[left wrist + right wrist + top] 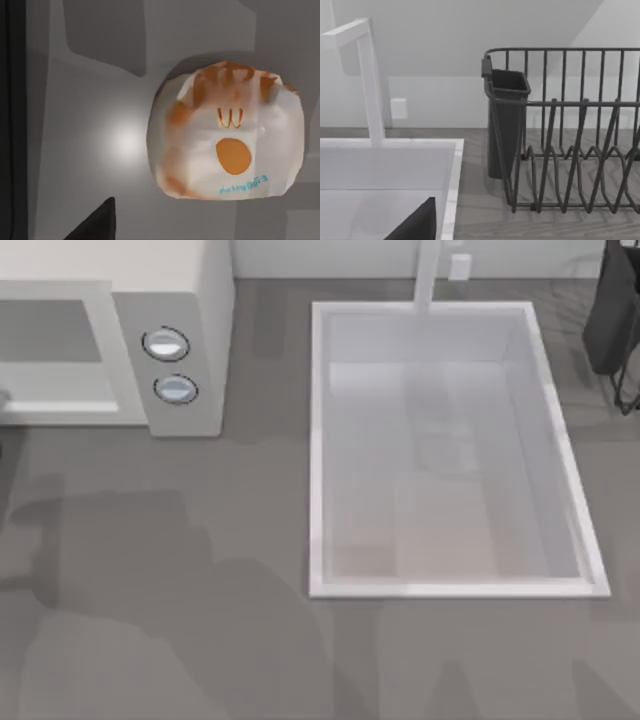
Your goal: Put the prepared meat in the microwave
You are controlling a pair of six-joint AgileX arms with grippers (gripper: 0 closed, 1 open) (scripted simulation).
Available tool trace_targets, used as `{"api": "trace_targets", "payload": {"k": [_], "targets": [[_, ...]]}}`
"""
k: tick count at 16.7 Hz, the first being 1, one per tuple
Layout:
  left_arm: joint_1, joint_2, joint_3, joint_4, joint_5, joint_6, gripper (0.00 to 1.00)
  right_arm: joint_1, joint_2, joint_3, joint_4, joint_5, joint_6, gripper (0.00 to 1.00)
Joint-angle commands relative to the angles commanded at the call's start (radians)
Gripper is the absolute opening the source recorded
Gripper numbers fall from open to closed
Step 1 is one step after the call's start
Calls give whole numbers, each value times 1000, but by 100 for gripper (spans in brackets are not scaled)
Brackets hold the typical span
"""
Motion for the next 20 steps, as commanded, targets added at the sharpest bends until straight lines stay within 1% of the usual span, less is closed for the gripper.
{"api": "trace_targets", "payload": {"k": [7,11,14,17,20], "targets": [[8,10,-15,16,0,8,100,0,0,0,0,0,0,100],[42,61,-106,159,0,42,100,0,0,0,0,0,0,100],[28,113,-149,253,0,29,100,0,0,0,0,0,0,100],[4,146,-155,295,1,6,100,0,0,0,0,0,0,100],[3,147,-155,297,1,4,100,0,0,0,0,0,0,100]]}}
